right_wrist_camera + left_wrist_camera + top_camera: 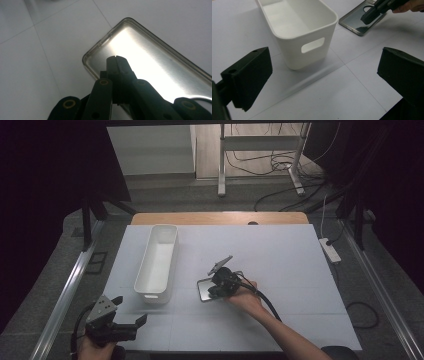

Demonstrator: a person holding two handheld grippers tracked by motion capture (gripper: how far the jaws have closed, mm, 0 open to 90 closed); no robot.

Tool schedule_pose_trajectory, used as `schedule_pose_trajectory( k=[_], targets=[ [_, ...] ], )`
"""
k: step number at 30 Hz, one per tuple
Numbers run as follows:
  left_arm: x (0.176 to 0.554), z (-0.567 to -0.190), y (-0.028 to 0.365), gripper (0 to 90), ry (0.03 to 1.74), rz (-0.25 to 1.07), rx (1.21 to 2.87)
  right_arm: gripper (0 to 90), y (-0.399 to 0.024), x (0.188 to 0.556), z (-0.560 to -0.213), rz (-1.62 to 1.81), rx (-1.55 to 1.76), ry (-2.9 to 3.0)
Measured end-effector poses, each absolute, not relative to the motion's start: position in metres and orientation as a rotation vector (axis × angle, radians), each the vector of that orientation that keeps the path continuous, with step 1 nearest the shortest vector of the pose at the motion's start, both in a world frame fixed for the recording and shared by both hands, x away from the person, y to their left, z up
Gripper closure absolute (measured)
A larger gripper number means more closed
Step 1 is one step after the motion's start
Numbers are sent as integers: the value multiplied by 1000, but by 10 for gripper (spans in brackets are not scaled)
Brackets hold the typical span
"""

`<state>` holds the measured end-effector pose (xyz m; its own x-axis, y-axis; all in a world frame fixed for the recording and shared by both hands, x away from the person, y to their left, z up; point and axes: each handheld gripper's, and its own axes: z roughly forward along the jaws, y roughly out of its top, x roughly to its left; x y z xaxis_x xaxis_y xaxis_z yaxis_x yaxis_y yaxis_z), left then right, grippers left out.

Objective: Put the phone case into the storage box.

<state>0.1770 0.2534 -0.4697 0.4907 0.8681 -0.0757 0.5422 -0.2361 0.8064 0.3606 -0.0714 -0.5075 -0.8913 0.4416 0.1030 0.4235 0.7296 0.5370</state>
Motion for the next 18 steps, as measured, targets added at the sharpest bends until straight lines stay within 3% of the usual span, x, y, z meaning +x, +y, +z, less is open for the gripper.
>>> schedule_pose_trajectory(
  k=[18],
  targets=[
    [177,-470,254,4,1171,506,1913,897,-77,346,-509,860,705,2919]
  ],
)
